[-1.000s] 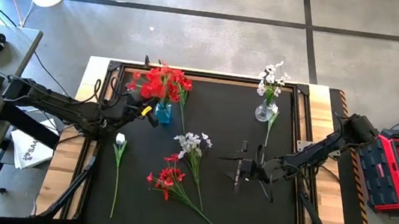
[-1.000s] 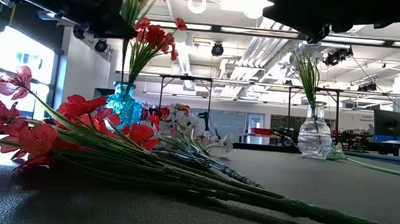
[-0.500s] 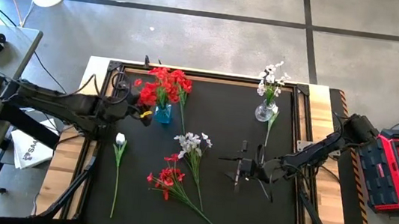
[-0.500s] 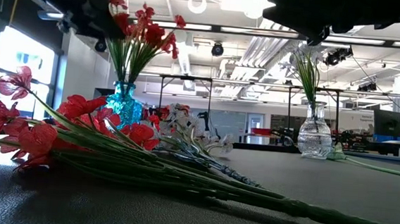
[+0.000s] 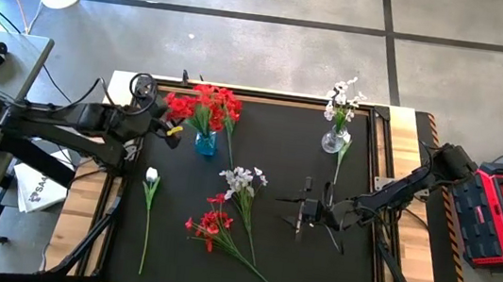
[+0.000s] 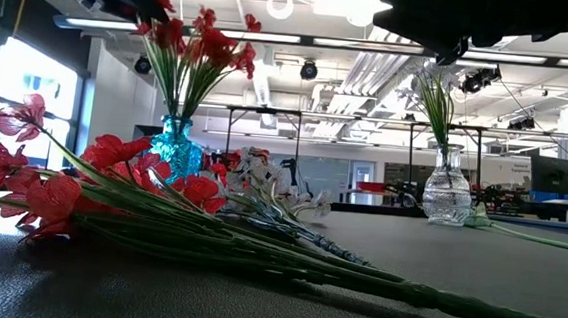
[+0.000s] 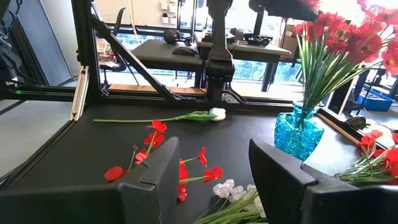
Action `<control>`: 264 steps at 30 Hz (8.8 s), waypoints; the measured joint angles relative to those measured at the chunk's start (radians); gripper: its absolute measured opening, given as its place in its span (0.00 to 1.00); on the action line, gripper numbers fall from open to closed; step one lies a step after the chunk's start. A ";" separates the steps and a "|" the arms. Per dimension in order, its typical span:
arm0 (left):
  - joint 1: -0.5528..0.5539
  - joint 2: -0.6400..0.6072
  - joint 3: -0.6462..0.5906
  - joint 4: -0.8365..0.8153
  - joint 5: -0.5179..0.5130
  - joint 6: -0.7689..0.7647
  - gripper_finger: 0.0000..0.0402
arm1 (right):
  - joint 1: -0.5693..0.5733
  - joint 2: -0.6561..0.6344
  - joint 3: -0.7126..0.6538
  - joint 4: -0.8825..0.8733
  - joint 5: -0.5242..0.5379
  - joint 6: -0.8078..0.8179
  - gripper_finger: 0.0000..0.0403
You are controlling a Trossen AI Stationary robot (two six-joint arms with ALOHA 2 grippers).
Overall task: Sort flowers into vase by color
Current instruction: Put the bottom right red flowers into the blue vase, then put the left white flower into the transparent vase
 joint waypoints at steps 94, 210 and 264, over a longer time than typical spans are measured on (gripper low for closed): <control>-0.817 0.590 -0.309 -0.227 0.544 -1.946 0.13 | -0.114 -0.110 0.000 -0.528 -0.046 0.471 0.68; -0.463 0.572 -0.125 0.592 -0.190 -0.098 0.34 | -0.462 -0.686 0.648 -1.747 0.446 0.391 0.00; -0.464 0.572 -0.125 0.592 -0.162 -0.150 0.34 | -0.914 -0.515 0.847 -1.946 -0.117 0.339 0.56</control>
